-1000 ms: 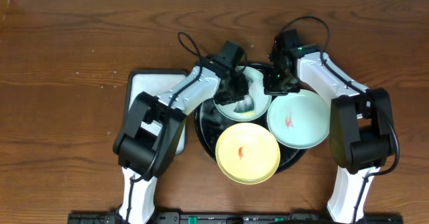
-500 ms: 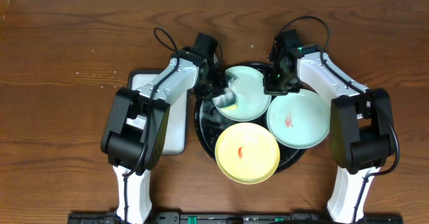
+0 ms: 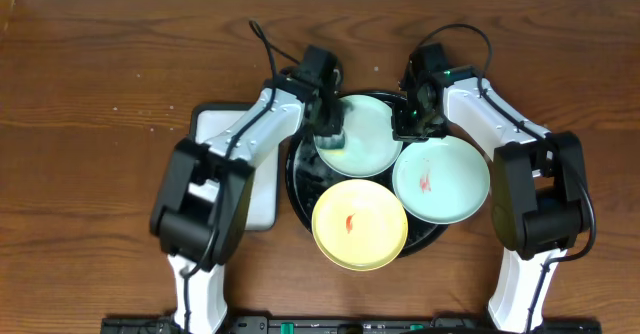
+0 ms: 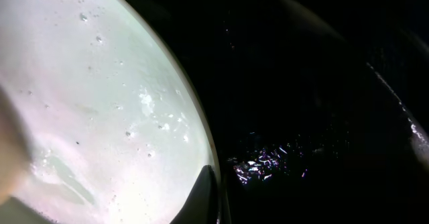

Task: Clean dirty plates on tray and stack at the side
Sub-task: 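Return the left gripper with sponge to the white tray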

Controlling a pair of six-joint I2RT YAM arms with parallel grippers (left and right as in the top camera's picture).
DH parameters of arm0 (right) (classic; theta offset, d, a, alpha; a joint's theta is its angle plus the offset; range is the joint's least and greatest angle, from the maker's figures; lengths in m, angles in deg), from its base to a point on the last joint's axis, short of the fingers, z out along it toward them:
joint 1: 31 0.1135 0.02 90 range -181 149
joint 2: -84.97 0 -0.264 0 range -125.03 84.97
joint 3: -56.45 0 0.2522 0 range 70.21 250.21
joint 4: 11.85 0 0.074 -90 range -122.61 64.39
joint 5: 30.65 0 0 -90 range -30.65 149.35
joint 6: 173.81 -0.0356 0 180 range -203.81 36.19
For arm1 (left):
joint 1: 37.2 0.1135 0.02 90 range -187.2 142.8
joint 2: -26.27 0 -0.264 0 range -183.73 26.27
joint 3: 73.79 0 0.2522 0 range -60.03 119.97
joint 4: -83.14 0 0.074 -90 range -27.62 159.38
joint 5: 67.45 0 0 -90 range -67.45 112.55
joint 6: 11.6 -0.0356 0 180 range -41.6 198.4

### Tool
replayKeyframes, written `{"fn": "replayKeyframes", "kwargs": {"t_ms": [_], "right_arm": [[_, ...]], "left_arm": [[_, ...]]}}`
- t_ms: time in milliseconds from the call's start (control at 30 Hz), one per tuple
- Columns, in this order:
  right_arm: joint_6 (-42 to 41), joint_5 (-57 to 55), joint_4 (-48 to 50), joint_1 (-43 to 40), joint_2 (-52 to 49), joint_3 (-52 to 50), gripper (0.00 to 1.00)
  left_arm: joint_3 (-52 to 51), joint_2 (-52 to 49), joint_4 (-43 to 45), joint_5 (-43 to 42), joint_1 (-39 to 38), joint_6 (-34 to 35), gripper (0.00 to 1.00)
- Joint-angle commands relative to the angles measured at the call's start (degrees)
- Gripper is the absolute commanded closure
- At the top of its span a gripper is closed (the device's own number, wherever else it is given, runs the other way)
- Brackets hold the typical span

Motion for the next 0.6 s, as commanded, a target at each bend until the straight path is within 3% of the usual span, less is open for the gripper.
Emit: {"fn": "replayKeyframes", "kwargs": {"t_ms": [0,267,467,567], "right_arm": [[0.35,-3.37,0.13,-0.37,-0.13,0.04,0.99],[0.33,-6.08,1.38,-0.37,2.40,0.22,0.99],[1.14,-11.87,-0.44,0.11,9.49,0.22,0.99],[2.89,-16.46,-1.20,1.44,13.90,0.22,0.99]], "left_arm": [[0.68,8.72,-1.27,4.87,1.62,-1.57,0.93],[0.68,21.94,-13.64,5.14,4.76,-1.57,0.92],[-0.07,24.41,-27.12,5.33,14.62,-1.60,0.92],[-3.72,24.39,-27.82,5.33,20.06,-1.62,0.93]]}}
